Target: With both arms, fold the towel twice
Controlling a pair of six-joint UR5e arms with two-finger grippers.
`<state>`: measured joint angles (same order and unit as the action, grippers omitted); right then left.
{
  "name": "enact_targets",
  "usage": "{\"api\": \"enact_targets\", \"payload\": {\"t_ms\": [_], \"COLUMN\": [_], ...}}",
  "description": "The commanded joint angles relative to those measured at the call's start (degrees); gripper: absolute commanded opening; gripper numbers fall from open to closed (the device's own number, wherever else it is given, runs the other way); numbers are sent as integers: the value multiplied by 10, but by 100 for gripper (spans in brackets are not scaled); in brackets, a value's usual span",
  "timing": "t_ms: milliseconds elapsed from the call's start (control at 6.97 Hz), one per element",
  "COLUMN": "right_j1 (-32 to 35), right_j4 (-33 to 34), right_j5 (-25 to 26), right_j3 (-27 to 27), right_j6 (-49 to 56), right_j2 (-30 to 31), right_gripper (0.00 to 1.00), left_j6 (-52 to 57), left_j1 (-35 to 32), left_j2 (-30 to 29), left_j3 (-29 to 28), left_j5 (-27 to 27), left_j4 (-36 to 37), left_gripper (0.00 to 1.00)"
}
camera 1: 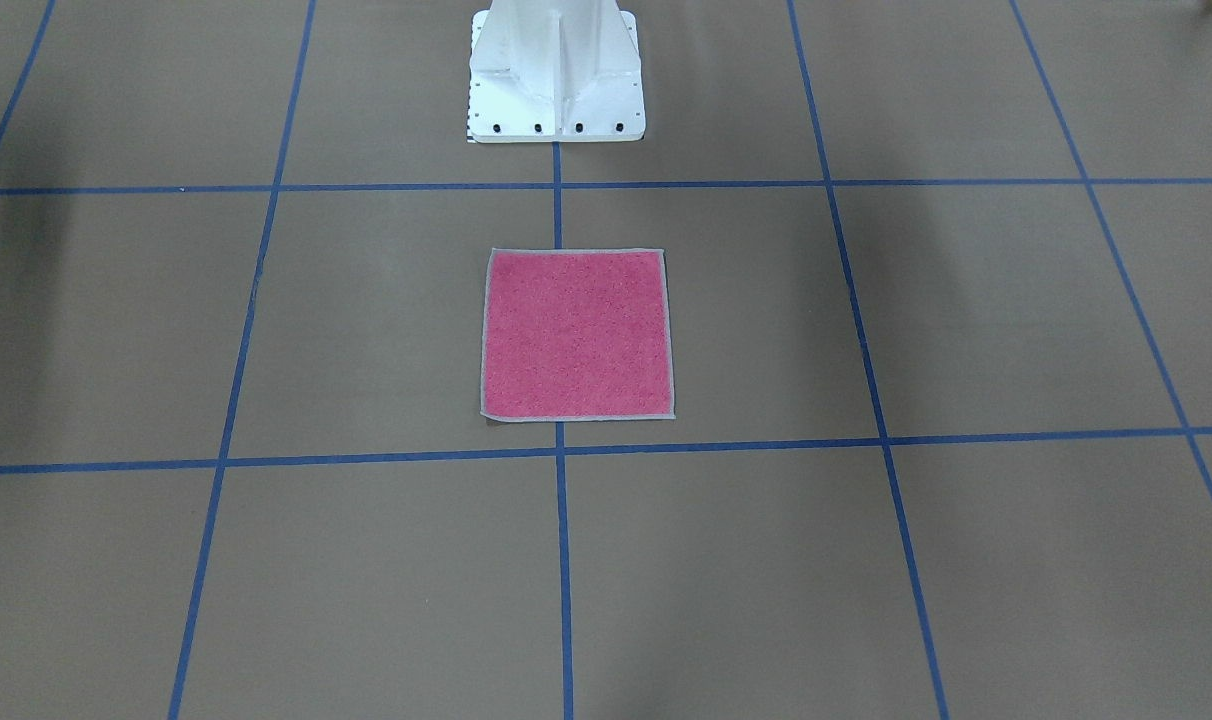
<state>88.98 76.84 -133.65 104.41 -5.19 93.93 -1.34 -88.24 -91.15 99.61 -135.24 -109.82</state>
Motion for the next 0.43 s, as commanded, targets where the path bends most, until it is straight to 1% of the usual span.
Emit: {"api": "enact_targets", "payload": {"t_ms": [0, 287], "right_j1": [-17, -90], "right_j4": [-13, -16], "right_j5": [-44, -29], "right_j3": [38, 96], "right_j6": [-111, -294], "right_j2": [-1, -2], "right_gripper": [100, 100], "left_j6": [-133, -339], "left_j1": [68, 142], "left_j2": [-2, -3], "left_j3": [3, 9], "left_j5": [-8, -2], "left_j4": [-98, -201], "left_gripper": [100, 100]}}
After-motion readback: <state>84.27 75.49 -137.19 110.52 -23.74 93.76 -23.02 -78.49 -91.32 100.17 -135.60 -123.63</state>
